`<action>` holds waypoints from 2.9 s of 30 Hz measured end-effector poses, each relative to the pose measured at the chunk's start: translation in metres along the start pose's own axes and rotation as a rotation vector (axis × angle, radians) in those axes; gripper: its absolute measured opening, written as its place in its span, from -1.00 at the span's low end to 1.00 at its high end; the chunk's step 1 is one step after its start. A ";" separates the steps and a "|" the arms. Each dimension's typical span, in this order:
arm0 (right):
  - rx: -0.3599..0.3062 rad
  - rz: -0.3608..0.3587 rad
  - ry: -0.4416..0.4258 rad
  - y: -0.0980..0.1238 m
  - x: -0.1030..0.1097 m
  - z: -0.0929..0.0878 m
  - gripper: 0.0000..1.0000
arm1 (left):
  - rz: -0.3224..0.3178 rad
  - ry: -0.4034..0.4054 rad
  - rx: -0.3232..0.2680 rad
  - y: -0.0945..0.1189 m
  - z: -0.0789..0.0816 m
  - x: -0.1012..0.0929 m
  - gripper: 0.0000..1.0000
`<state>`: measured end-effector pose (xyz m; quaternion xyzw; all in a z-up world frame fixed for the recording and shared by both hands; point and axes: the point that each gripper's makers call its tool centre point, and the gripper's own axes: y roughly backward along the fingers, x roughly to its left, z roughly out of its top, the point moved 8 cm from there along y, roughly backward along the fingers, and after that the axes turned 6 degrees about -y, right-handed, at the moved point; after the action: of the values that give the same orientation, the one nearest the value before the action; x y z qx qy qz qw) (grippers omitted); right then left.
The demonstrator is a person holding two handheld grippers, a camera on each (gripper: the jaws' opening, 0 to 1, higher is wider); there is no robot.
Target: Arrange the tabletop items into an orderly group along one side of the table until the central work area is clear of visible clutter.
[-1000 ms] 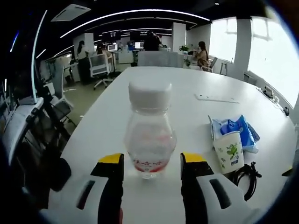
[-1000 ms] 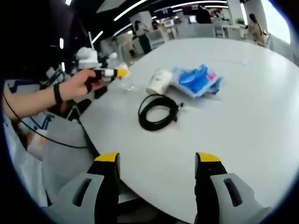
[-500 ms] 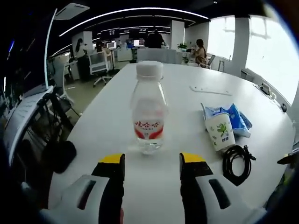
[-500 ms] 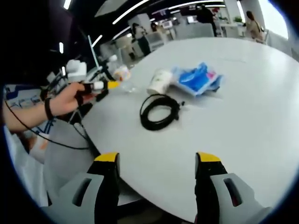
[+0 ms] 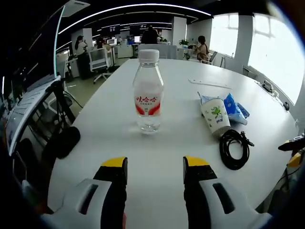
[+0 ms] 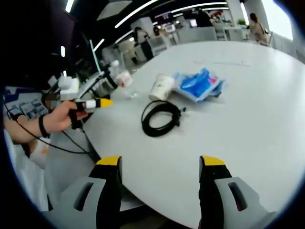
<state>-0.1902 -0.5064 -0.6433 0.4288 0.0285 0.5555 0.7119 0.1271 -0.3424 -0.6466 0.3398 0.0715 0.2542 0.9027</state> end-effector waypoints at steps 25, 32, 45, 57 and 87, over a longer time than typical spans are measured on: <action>-0.021 -0.022 -0.022 0.012 -0.012 -0.006 0.27 | -0.205 0.049 -0.007 -0.011 0.009 -0.057 -0.12; -0.030 -0.033 -0.043 0.019 -0.017 -0.013 0.27 | -0.253 0.007 -0.005 -0.024 0.024 -0.071 -0.12; -0.045 -0.065 -0.079 0.032 -0.027 -0.021 0.27 | -0.311 0.001 -0.007 -0.043 0.049 -0.098 -0.11; -0.044 -0.065 -0.093 0.032 -0.030 -0.023 0.27 | -0.319 0.015 0.001 -0.058 0.062 -0.103 -0.10; -0.050 -0.071 -0.125 0.034 -0.039 -0.029 0.26 | -0.370 0.129 0.156 -0.117 0.070 -0.127 0.03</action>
<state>-0.2464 -0.5212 -0.6567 0.4434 -0.0145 0.5027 0.7419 0.0873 -0.5220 -0.6745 0.3728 0.2100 0.0990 0.8984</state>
